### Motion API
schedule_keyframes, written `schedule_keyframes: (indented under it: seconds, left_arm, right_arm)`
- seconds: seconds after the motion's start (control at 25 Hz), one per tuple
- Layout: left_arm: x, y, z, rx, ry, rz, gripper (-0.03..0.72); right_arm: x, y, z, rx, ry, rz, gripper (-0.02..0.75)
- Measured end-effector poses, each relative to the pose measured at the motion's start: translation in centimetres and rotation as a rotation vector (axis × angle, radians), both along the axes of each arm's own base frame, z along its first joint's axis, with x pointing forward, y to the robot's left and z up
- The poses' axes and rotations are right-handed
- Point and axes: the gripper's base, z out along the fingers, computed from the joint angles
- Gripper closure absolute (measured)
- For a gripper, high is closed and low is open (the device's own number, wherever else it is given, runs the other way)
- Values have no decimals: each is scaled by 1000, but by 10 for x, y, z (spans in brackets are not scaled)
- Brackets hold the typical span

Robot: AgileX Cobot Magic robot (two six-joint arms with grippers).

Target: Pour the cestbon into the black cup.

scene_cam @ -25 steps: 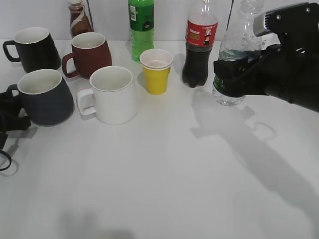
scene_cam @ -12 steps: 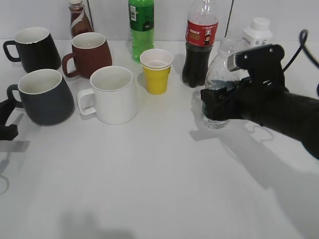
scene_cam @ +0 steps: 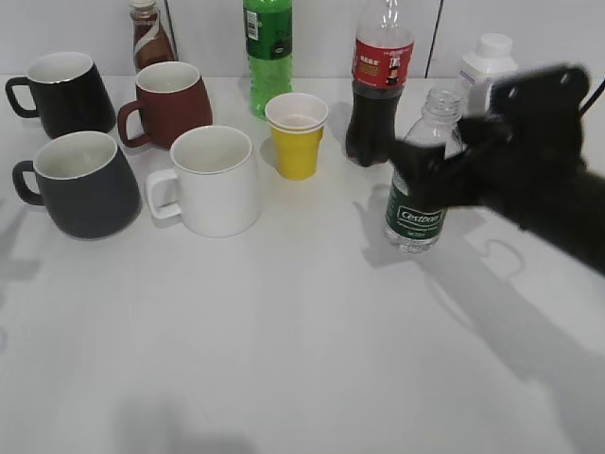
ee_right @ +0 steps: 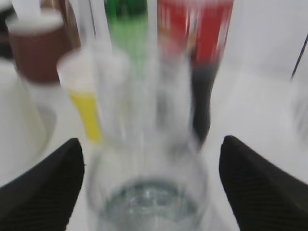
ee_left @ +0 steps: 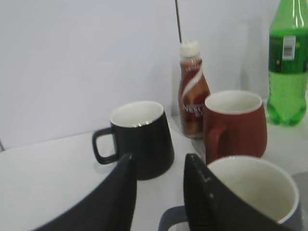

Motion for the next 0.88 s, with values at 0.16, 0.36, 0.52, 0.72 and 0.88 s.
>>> schedule_keyframes:
  seconds: [0.16,0.36,0.52,0.72,0.88]
  left_arm:
    - [-22,2,33,-23,51,32,433]
    - [-74,12,100,-45,135,165,391]
    - [-131,16,143,-138,197,214,224]
    - [-185,14,146,-129,333,156,83]
    - [-214,16,126,-102,468,156,79]
  right_arm:
    - [-11,-5,55,-13,-92,7,66]
    - [-54,-27,107,-69,-52,21,66]
    - [-107,-54,124,-148,99,19,75]
    - [-179,-91,121,-248,305,21,94]
    - [-227,-116,106,-316,465,20,111]
